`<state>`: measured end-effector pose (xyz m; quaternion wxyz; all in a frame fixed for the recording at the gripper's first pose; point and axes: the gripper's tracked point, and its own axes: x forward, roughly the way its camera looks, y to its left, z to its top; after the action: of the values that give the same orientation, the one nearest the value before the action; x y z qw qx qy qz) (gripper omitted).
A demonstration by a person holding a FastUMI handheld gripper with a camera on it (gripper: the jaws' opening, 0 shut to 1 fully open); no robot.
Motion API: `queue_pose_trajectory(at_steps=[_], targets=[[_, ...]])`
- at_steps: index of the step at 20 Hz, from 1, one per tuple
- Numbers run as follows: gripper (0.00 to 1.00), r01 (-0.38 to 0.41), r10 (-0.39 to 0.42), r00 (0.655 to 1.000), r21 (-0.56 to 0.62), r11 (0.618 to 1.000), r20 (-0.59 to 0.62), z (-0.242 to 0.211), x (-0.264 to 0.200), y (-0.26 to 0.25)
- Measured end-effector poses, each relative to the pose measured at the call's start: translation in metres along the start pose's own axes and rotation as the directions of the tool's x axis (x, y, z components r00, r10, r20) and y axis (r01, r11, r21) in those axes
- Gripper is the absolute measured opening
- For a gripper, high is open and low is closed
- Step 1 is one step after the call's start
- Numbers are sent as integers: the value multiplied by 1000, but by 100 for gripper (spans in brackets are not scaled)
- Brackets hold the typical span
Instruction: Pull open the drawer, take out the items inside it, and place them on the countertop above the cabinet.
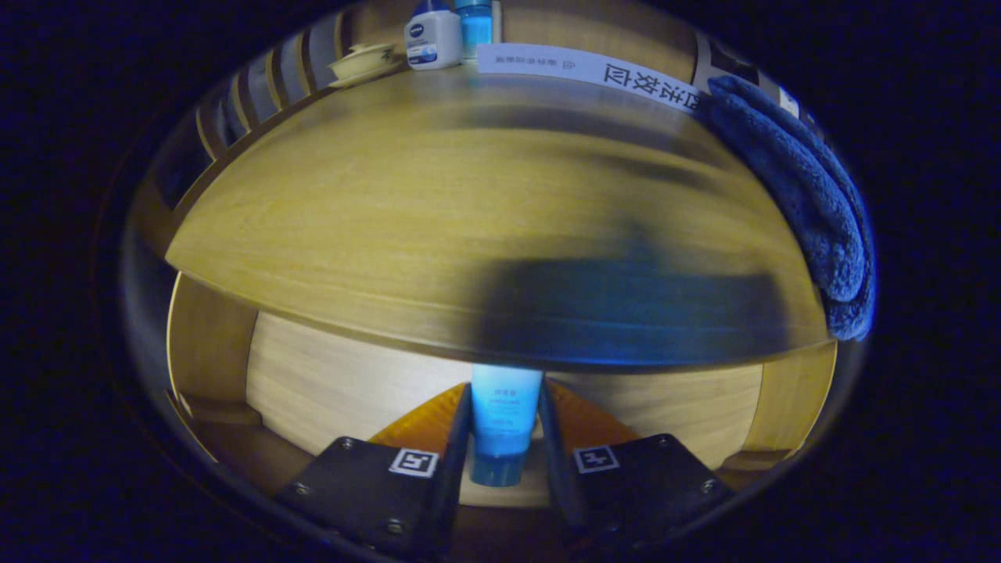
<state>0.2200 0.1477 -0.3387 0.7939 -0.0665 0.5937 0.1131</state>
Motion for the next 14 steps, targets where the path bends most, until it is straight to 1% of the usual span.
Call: queue_pose_trajectory(at_steps=[1,2,4,6,9,14], targets=[[48,-2,2,1000,1,1000,13,1,3,0],[44,-1,1,1000,0,1000,11,2,4,0],[44,-11,10,1000,10,1000,15,4,2,1],[44,-56,55,998,27,998,25,7,2,8],[44,-55,54,998,17,998,22,7,0,9],[44,-73,71,997,48,996,41,11,-19,12]])
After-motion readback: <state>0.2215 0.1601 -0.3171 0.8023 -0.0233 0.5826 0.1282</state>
